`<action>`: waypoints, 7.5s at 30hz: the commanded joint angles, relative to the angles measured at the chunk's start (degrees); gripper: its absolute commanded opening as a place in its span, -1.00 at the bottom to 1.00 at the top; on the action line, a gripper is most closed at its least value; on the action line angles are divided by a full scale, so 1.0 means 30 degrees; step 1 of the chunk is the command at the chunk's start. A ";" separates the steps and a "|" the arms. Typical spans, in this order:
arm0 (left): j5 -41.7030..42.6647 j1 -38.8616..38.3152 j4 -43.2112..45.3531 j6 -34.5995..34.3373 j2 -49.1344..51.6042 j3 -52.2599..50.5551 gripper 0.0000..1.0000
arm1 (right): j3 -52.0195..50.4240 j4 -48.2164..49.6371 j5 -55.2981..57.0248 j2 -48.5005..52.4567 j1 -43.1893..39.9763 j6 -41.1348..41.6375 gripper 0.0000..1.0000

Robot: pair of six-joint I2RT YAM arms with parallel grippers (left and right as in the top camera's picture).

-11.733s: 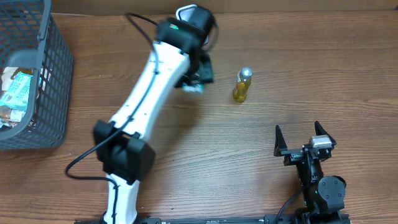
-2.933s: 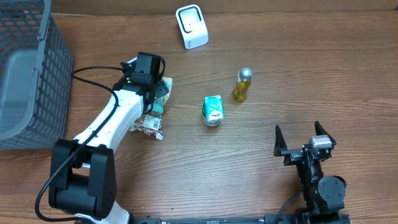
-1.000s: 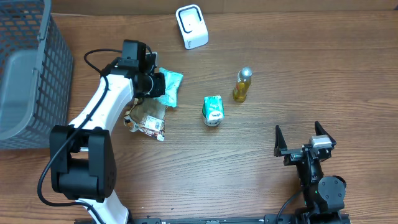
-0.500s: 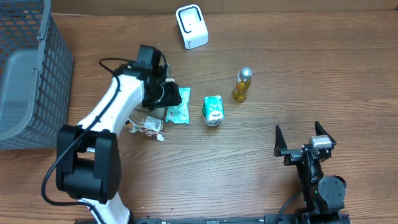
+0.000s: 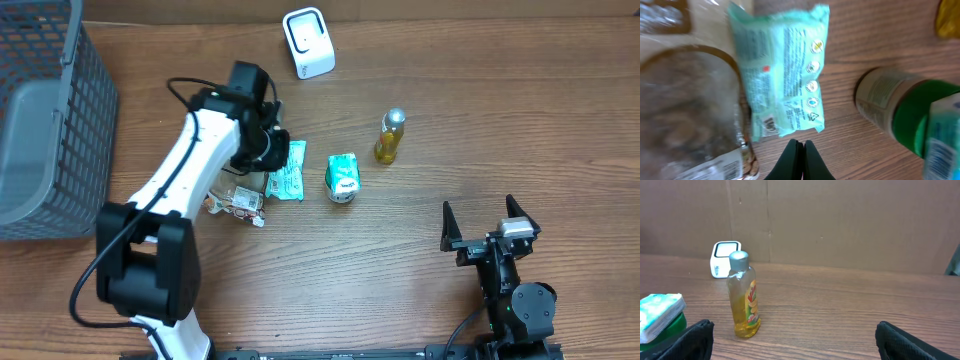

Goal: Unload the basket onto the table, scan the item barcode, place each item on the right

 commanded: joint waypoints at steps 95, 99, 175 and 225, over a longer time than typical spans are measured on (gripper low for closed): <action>-0.8291 0.2761 -0.1843 -0.3133 -0.0146 -0.1188 -0.91 | -0.0189 0.0066 0.0029 -0.0117 -0.0015 -0.0029 1.00; -0.8284 0.2973 -0.0102 -0.3118 -0.0146 -0.2608 -0.89 | -0.0189 0.0066 0.0029 -0.0117 -0.0015 -0.0022 1.00; -0.5756 0.6470 -0.2965 -0.0619 -0.0219 0.6098 0.99 | 2.8414 -2.0939 -0.0976 2.1988 -0.0022 0.2521 1.00; -0.5756 0.6470 -0.2958 -0.0627 -0.0219 0.6098 0.99 | 3.7885 -2.3846 -0.0291 3.9029 0.3898 0.6958 1.00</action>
